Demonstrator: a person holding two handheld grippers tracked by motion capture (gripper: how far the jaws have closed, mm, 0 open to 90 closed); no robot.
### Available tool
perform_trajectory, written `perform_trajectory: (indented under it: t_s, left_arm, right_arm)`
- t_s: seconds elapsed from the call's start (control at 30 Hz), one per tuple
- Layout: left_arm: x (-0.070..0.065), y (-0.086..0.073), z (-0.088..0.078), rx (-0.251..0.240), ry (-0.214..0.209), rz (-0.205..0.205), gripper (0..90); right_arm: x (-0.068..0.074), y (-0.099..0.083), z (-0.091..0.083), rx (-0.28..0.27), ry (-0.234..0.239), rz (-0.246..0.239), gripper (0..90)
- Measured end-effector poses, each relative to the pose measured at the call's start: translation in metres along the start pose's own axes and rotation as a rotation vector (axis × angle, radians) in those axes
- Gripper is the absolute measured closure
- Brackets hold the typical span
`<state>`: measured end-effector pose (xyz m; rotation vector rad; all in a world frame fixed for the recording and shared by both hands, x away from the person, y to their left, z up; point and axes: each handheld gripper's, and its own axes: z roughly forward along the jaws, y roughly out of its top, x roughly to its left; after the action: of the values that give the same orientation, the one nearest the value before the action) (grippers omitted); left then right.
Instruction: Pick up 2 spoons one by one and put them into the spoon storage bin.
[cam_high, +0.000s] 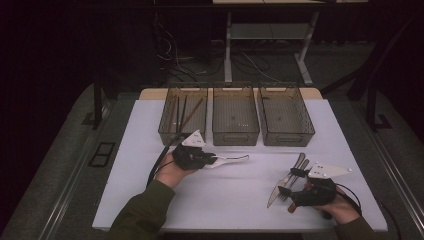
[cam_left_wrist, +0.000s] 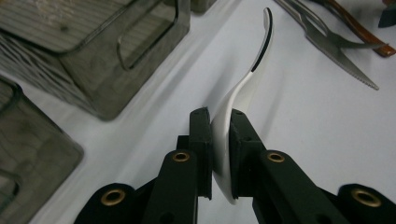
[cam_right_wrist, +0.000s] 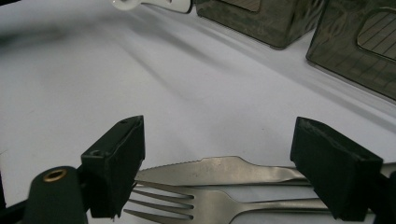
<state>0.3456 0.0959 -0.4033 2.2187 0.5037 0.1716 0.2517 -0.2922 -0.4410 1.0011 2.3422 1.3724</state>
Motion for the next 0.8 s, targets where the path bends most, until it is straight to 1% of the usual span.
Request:
perform_trajectory:
  t_s: [0.27,0.47,0.5,0.53,0.57,0.6,0.73,0.77,0.8]
  left_arm:
    - [0.007,0.016,0.000,-0.016,-0.003,0.028,81.1]
    - [0.018,0.036,-0.002,-0.034,0.004,0.051,81.1]
    - [0.020,0.040,-0.002,-0.037,0.005,0.059,81.0]
    - [0.022,0.044,-0.001,-0.041,0.005,0.053,81.0]
    - [0.025,0.047,-0.001,-0.043,0.008,0.069,81.0]
    - [0.026,0.050,0.000,-0.045,0.009,0.067,81.0]
    - [0.034,0.062,0.003,-0.048,0.014,0.079,81.0]
    - [0.036,0.065,0.004,-0.045,0.016,0.088,81.0]
    - [0.039,0.068,0.006,-0.050,0.018,0.083,81.0]
  right_arm:
    - [0.000,0.000,0.000,-0.001,0.001,0.002,17.6]
    - [0.000,0.000,0.000,0.003,0.001,0.009,17.6]
    - [0.000,0.000,0.000,0.001,-0.001,0.004,17.6]
    - [0.000,0.000,0.000,0.001,-0.001,0.003,17.6]
    - [0.000,0.000,0.000,0.001,-0.001,0.004,17.6]
    - [-0.001,0.000,0.000,-0.001,-0.001,0.003,17.6]
    - [-0.001,0.000,-0.001,-0.003,0.001,0.003,17.6]
    - [-0.001,0.000,-0.001,-0.002,0.000,0.002,17.6]
    - [-0.001,0.000,0.000,-0.002,0.000,0.002,17.6]
